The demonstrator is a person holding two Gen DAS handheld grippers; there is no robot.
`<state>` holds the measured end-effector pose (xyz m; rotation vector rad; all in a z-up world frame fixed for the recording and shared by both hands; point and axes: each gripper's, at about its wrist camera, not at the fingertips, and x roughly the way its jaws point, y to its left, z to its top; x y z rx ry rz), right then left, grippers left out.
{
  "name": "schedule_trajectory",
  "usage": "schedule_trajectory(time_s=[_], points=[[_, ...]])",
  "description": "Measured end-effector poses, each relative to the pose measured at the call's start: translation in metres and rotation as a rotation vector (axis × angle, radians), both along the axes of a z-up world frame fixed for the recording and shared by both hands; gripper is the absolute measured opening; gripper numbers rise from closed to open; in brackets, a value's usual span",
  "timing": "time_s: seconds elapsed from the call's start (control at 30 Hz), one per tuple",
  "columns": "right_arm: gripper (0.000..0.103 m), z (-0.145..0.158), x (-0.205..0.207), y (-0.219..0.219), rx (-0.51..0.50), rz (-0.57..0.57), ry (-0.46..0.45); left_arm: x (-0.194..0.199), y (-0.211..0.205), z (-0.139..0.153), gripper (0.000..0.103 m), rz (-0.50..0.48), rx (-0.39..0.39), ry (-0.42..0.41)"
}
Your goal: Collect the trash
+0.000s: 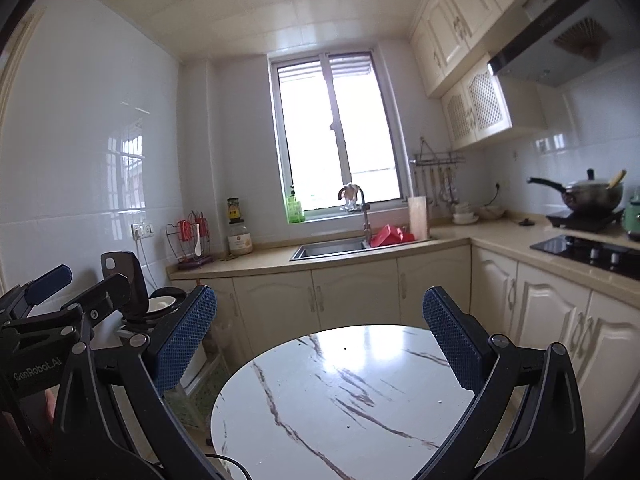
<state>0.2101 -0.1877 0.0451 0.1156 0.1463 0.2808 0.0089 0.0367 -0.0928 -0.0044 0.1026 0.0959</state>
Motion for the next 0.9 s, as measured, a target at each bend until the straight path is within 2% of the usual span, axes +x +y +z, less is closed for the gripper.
schedule_trajectory(time_s=[0.27,0.43,0.67,0.9], points=[[0.103,0.010,-0.023,0.044,-0.049,-0.071,-0.025,-0.014,0.066,-0.004,0.102,-0.047,-0.019,-0.011],[0.103,0.013,-0.052,0.075,-0.080,-0.154,-0.037,-0.021,0.104,-0.008,0.102,-0.120,-0.046,0.010],[0.103,0.017,-0.083,0.095,-0.125,-0.213,-0.046,-0.026,0.145,-0.001,0.102,-0.153,-0.075,0.027],[0.103,0.025,-0.082,0.096,-0.177,-0.208,-0.046,-0.038,0.162,-0.001,0.102,-0.140,-0.100,0.010]])
